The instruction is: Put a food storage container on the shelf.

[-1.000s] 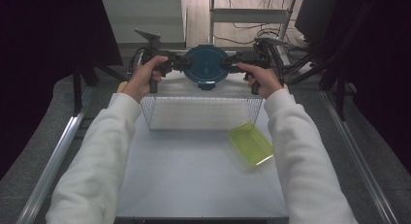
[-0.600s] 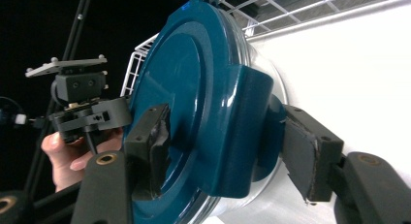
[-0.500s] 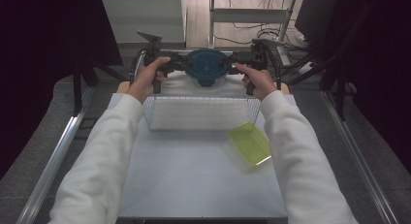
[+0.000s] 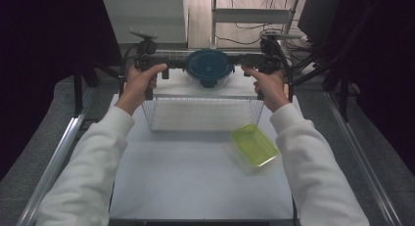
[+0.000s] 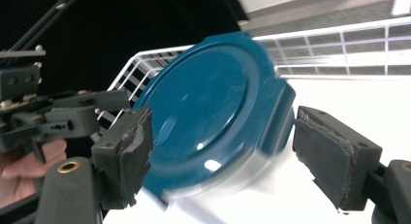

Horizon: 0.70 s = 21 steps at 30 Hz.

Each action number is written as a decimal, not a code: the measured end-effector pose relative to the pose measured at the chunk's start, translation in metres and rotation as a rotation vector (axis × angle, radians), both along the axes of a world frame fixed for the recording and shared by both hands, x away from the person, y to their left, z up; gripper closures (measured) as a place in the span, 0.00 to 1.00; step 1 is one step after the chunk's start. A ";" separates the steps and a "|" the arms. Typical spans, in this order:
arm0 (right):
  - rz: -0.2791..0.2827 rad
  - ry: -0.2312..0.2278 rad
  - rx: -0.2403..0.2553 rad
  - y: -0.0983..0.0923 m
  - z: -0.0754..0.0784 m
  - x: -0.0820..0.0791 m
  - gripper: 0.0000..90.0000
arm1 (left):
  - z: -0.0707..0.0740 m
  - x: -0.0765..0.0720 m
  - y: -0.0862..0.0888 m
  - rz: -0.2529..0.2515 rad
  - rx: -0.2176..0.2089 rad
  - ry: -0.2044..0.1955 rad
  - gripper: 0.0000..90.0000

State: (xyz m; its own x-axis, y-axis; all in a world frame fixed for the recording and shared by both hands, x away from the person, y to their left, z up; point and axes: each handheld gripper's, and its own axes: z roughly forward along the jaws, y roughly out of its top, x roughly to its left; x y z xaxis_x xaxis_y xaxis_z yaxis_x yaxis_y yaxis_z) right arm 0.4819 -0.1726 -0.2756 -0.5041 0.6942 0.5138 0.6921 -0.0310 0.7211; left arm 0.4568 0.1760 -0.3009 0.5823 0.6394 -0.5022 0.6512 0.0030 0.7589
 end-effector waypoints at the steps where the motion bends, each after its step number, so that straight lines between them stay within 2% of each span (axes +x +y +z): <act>1: 0.042 -0.016 -0.024 -0.006 0.000 -0.012 0.26 | 0.000 -0.016 0.000 -0.013 0.023 -0.027 0.26; 3: 0.078 -0.053 -0.071 -0.009 -0.001 -0.027 0.26 | -0.002 -0.033 -0.001 -0.022 0.050 -0.054 0.26; 5: 0.110 -0.085 -0.114 -0.012 -0.004 -0.043 0.26 | -0.008 -0.050 -0.002 -0.038 0.049 -0.063 0.26; 6: 0.110 -0.085 -0.114 -0.012 -0.004 -0.043 0.26 | -0.008 -0.050 -0.002 -0.038 0.049 -0.063 0.26; 7: 0.136 -0.123 -0.150 -0.016 -0.010 -0.063 0.26 | -0.017 -0.066 -0.003 -0.047 0.048 -0.068 0.26; 8: 0.147 -0.133 -0.160 -0.017 -0.012 -0.070 0.26 | -0.022 -0.074 -0.003 -0.045 0.065 -0.074 0.26; 11: 0.178 -0.161 -0.193 -0.024 -0.022 -0.094 0.26 | -0.040 -0.096 -0.006 -0.053 0.083 -0.081 0.26; 14: 0.208 -0.182 -0.213 -0.033 -0.037 -0.116 0.27 | -0.059 -0.116 -0.006 -0.067 0.121 -0.086 0.26; 15: 0.217 -0.190 -0.215 -0.036 -0.043 -0.121 0.28 | -0.059 -0.116 -0.006 -0.067 0.121 -0.086 0.26; 16: 0.225 -0.190 -0.217 -0.039 -0.049 -0.127 0.28 | -0.072 -0.128 -0.005 -0.068 0.135 -0.087 0.26; 19: 0.233 -0.180 -0.219 -0.046 -0.068 -0.140 0.30 | -0.089 -0.144 -0.003 -0.051 0.167 -0.093 0.26; 20: 0.233 -0.180 -0.219 -0.046 -0.068 -0.140 0.30 | -0.089 -0.144 -0.003 -0.051 0.167 -0.093 0.26; 21: 0.231 -0.173 -0.234 -0.050 -0.081 -0.149 0.30 | -0.099 -0.154 -0.001 -0.040 0.190 -0.099 0.26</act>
State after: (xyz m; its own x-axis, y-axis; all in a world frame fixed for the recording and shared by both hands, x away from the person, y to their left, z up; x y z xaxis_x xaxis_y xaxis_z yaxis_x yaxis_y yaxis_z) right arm 0.3334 -0.2229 -0.3562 -0.7269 0.6403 0.2485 0.5291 0.2914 0.7969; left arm 0.3023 0.1745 -0.3998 0.6495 0.6927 -0.3135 0.5700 -0.1708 0.8037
